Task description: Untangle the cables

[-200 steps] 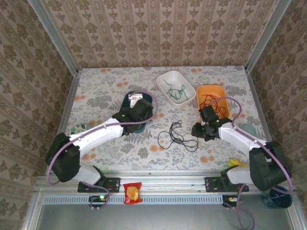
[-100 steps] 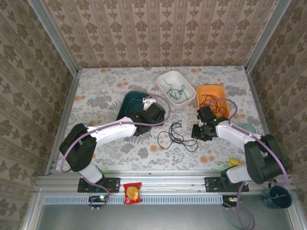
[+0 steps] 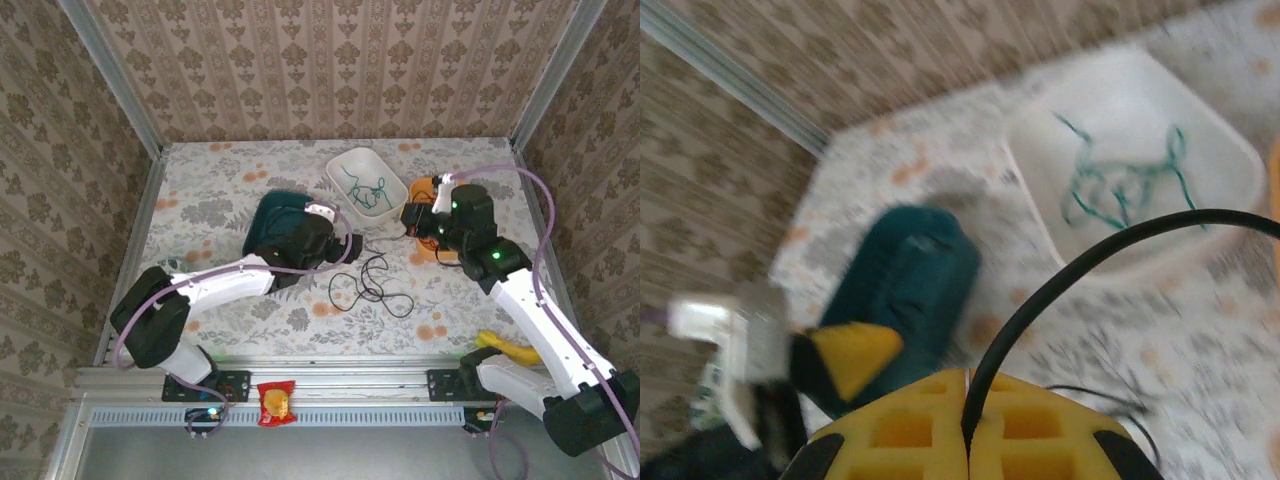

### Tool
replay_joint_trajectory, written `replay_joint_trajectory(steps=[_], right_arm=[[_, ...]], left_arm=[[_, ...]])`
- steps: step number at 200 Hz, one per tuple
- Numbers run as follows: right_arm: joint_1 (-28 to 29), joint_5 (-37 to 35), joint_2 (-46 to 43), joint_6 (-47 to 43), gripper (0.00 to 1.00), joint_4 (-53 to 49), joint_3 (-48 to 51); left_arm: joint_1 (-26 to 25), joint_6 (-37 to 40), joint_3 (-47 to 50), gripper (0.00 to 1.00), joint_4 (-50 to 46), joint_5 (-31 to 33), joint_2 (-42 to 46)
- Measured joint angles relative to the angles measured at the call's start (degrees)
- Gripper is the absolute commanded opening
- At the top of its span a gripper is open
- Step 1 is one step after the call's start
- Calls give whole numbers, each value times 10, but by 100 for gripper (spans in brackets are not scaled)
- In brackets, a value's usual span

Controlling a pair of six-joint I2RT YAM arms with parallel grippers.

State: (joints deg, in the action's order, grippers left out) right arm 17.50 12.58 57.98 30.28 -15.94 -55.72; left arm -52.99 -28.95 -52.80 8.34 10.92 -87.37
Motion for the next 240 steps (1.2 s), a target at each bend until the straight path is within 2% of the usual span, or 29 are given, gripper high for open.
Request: replay_joint_trajectory(steps=[41, 64, 83, 117, 142, 191, 240], right_arm=[[0, 54, 27, 27, 0, 45, -52], [-1, 84, 44, 47, 0, 53, -52], [-1, 106, 54, 60, 0, 52, -53], [-2, 134, 58, 67, 0, 45, -55], [-3, 149, 58, 73, 0, 37, -57], [-8, 175, 80, 77, 0, 33, -57], [-9, 236, 110, 99, 0, 40, -57]], left_arm=[[-11, 52, 26, 100, 98, -111, 22], [-22, 78, 26, 100, 113, -133, 23], [-30, 95, 26, 100, 108, -103, 23], [-43, 126, 27, 99, 103, 13, 27], [-51, 156, 42, 98, 106, 55, 56], [-59, 210, 63, 98, 105, 57, 102], [-59, 260, 51, 97, 104, 36, 89]])
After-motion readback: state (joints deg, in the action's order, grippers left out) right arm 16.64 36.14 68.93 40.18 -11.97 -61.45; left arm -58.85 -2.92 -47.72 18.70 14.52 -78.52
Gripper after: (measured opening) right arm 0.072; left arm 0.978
